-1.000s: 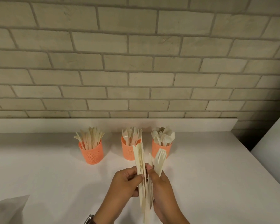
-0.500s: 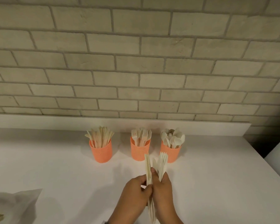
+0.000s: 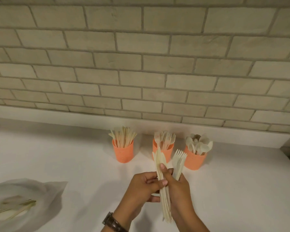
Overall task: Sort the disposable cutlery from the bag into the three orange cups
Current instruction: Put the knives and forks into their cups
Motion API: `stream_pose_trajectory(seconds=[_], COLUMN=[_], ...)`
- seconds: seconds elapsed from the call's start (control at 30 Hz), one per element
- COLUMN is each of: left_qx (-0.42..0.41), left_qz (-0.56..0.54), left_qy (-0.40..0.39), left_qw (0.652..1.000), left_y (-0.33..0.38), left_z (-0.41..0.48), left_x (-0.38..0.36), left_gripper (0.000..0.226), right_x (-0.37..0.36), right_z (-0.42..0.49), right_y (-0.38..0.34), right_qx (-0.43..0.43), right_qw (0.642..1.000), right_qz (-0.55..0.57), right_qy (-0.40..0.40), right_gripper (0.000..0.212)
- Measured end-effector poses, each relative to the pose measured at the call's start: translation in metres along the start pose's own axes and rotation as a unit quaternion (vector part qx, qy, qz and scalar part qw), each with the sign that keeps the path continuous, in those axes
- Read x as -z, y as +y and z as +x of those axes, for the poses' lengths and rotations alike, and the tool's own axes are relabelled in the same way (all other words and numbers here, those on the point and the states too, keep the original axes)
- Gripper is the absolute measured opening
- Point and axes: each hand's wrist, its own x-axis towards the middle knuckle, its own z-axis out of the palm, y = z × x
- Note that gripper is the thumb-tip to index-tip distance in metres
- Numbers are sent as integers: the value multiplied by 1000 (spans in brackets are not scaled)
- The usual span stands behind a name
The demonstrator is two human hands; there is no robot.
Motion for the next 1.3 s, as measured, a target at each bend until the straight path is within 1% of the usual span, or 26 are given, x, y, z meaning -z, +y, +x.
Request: stream_pose_trajectory(seconds=[0.1,0.23,0.27,0.33,0.4,0.47,0.53,0.63,0.7,0.77,0.83,0.9,0.97,1.03,1.13,1.2,1.27,1.3], left_qx=[13,41,45,50,48,32,4,-67,-117,-155,-162,-147,-109,-73,-60,-85,-133,-156], left_qz=[-1,8,11,17,11,5,9,18,79,170,218,239,282,292,276,286,315,316], left_qy=[-3,-32,-38,-40,-37,2,95,221,283,327,345,341,319,302,317,334,349,347], left_qw=[1000,999,998,998,998,999,995,973,949,917,898,897,898,904,905,894,873,869], left_y=[0,0,-1,-3,-1,6,20,45,54,56,50,38,24,16,18,24,28,29], left_z=[1,9,12,19,27,40,58,87,105,118,127,135,142,146,143,131,115,106], left_x=[6,16,19,23,31,44,63,96,114,122,124,125,129,131,129,124,110,100], left_gripper=[20,21,22,24,26,22,13,15,10,7,8,10,11,8,38,47,52,51], right_x=[-2,-1,0,0,2,7,17,32,40,44,47,49,50,50,50,51,53,54], right_z=[1,8,9,12,14,16,19,17,15,14,16,18,19,19,19,17,15,14], right_y=[0,1,1,0,-3,-4,-3,1,3,5,5,4,3,0,-3,-7,-11,-13], right_qx=[-20,-13,-9,0,3,-11,-38,-61,-67,-63,-52,-47,-44,-37,-33,-35,-34,-35], right_qw=[999,997,995,992,990,994,996,995,994,994,994,995,995,995,995,996,995,995], right_qz=[0,-55,-74,-105,-119,-90,-58,-55,-56,-61,-69,-66,-61,-65,-68,-56,-49,-48], right_qy=[-34,-56,-64,-74,-75,-62,-52,-57,-63,-66,-64,-60,-60,-61,-58,-62,-75,-83], right_gripper=[46,61,60,45,38,32,24,15,12,17,24,28,27,25,20,17,26,29])
